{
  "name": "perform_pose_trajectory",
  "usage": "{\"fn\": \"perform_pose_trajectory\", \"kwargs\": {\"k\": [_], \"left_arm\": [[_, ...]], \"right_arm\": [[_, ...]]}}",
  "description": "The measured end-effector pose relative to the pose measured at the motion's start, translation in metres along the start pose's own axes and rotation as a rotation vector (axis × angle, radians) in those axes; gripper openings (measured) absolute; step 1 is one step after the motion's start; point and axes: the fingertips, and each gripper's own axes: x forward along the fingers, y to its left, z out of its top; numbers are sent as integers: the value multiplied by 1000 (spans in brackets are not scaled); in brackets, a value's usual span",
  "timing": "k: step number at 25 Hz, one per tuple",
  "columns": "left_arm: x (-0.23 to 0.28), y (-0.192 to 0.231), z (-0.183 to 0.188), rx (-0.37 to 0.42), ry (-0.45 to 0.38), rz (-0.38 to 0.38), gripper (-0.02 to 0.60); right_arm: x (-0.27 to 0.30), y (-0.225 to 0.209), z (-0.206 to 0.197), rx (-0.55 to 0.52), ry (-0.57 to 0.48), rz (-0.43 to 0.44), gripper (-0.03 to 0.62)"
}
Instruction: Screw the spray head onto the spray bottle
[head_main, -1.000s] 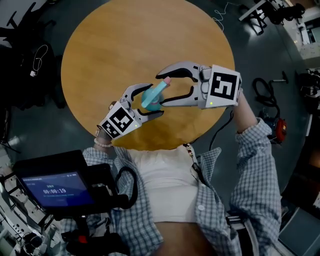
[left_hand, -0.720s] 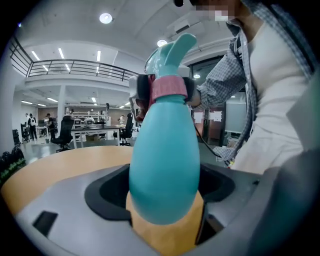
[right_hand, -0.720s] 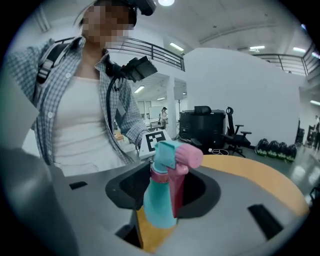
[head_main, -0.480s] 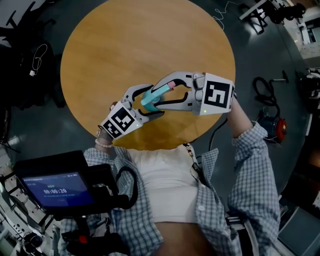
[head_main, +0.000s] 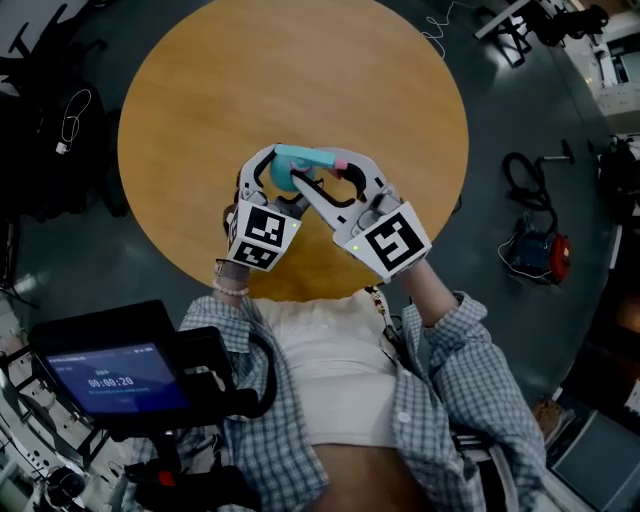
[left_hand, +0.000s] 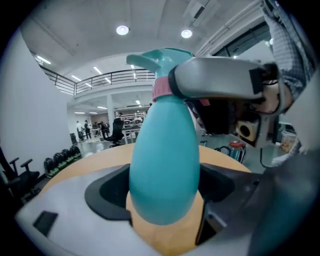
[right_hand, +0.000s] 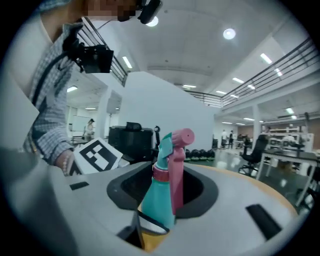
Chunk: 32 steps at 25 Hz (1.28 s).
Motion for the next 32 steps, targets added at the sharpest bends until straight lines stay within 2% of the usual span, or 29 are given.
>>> {"fn": "perform_pose_trajectory", "kwargs": {"k": [3, 6, 8, 10, 11, 13, 17, 19, 22, 25, 27, 30, 32], "left_arm": [[3, 9, -2, 35, 35, 98, 413], [2, 15, -4, 68, 67, 188, 413], [3, 16, -6, 66, 77, 225, 413], [4, 15, -9, 38, 76, 216, 413], [4, 13, -11, 23, 73, 193, 413], [5, 8, -14, -7, 58, 120, 413], [1, -1, -16, 2, 27, -56, 413], [-7, -9, -12, 20, 9, -174, 413], [-22, -32, -6, 2, -27, -399, 413], [-39, -57, -1, -32, -42, -599, 413], [-49, -74, -3, -21, -26, -711, 413], [-59, -95, -12, 38, 39, -836, 413], [-65, -107, -18, 64, 73, -903, 413]], "right_arm": [[-1, -9, -4, 91, -14, -172, 126], [-2, -16, -9, 157, -20, -304, 126], [-2, -16, -12, 172, -18, -353, 126], [0, -13, -14, 165, -8, -358, 126], [1, -11, -15, 163, -2, -335, 126], [3, -4, -16, 152, 6, -227, 127], [-6, 12, -6, 113, 12, 44, 211], [-17, 20, 0, 130, 9, 194, 221], [-37, 27, 6, 130, -7, 420, 219], [-48, 27, 18, 117, -23, 525, 219], [-50, 27, 23, 0, 18, 546, 219], [-50, 33, 17, -318, 158, 624, 219], [-51, 41, 15, -404, 217, 715, 219]]}}
